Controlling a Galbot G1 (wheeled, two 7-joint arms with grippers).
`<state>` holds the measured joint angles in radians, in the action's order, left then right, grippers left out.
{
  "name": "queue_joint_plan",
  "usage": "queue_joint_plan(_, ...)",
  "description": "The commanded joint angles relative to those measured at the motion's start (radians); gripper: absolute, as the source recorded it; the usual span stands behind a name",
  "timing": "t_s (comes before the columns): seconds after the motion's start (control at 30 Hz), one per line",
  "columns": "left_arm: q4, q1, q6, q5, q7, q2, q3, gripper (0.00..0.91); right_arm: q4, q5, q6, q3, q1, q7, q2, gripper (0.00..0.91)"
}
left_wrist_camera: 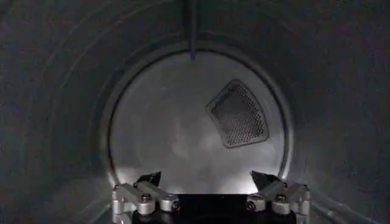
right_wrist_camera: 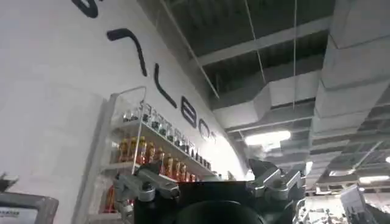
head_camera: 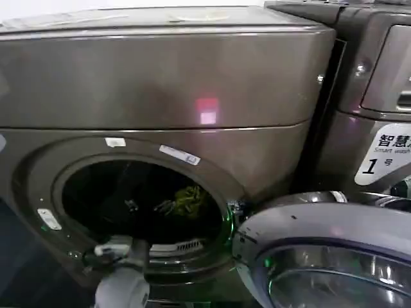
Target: Grasp the clothes from the dryer.
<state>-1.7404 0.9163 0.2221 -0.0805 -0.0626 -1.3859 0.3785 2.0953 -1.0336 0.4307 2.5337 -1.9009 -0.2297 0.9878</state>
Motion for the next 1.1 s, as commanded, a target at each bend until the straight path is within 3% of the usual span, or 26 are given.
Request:
queue_joint_plan(0.03,0.503,-0.364,-0.019,0.157,0.386,0.055,-0.023,0.907,0.000,0.004,0.016,-0.002,0.007,-0.002,-0.007,0.907)
queue_joint_plan(0.3,0.876,-0.657,-0.227,0.444,0.938,0.122,-0.166,0.907,-0.007,0.004,0.016,0.002,0.004,-0.002,0.000,0.907)
queue_joint_plan(0.47,1.056,-0.745,-0.288,0.639,1.079,0.111,-0.250,0.907,-0.010,0.003,0.018,0.013,-0.006,-0.002,0.003,0.907)
queue_joint_plan(0.83,1.296,-0.902,-0.266,0.951,1.012,0.008,-0.407,0.907,0.003,0.002,0.027,0.040,-0.022,-0.002,0.020,0.907)
queue_joint_plan(1.1,1.288,-0.890,-0.174,0.952,0.929,-0.065,-0.463,0.907,0.009,0.004,0.032,0.023,-0.011,-0.002,0.023,0.907)
